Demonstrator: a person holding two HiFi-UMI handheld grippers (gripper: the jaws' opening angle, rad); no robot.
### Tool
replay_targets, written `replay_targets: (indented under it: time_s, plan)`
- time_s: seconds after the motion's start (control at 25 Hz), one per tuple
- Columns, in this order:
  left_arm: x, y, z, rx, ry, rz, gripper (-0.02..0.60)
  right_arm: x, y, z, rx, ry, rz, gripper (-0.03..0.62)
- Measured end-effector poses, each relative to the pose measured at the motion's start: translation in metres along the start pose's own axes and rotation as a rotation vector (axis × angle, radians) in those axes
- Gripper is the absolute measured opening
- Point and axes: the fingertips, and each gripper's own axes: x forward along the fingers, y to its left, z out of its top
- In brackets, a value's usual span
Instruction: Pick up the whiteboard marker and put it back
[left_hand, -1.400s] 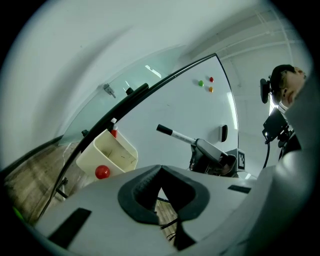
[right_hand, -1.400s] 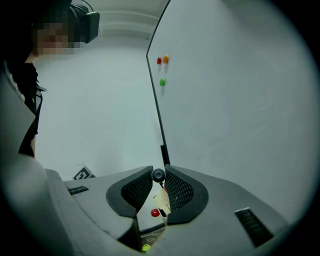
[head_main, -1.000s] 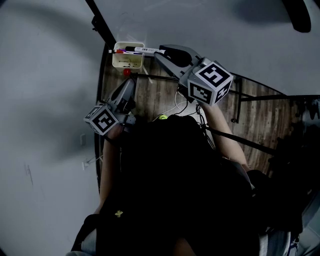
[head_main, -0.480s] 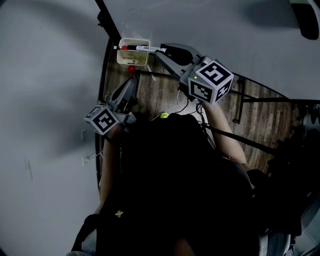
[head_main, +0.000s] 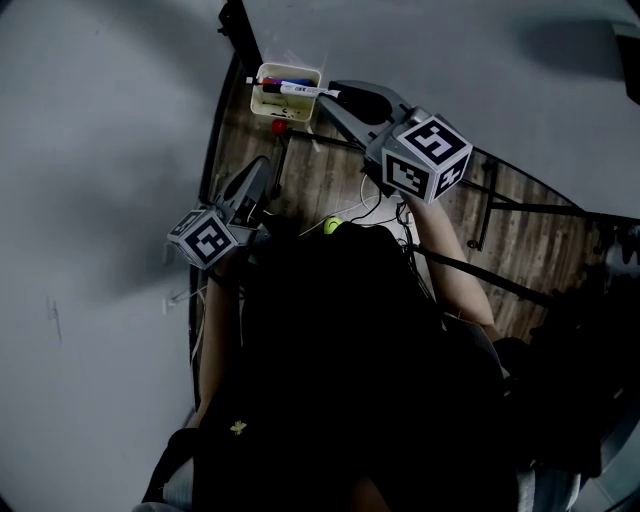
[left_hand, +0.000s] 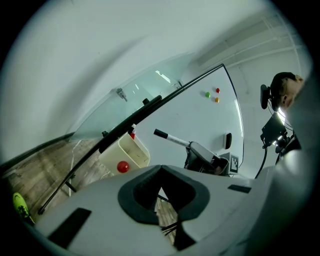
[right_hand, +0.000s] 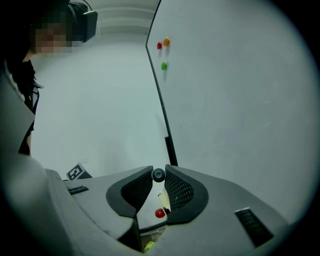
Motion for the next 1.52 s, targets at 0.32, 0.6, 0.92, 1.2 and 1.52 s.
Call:
replay_targets:
  time_s: [0.32,0.6,0.92,1.2,1.52]
  plan:
    - [-0.018,0.011,-0.001,-0.017,-0.009,0.031,0.032,0.015,-0.001,-0.012,0.007,0.032,0.005,0.08]
    - [-0.034,0.023,-0.002,-0.032,-0.015,0.065,0.032,0.027,-0.004,-0.029,0.008,0.077,0.0,0.08]
    - [-0.048,0.035,0.0,-0.069,-0.037,0.105,0.032,0.041,-0.008,-0.051,-0.006,0.139,-0.007,0.08]
    - [-0.055,0.046,-0.003,-0.095,-0.036,0.134,0.032,0.051,-0.016,-0.067,-0.014,0.184,-0.018,0.08]
    - [-0.062,0.053,-0.004,-0.109,-0.031,0.16,0.032,0.061,-0.016,-0.083,-0.042,0.227,-0.011,0.08]
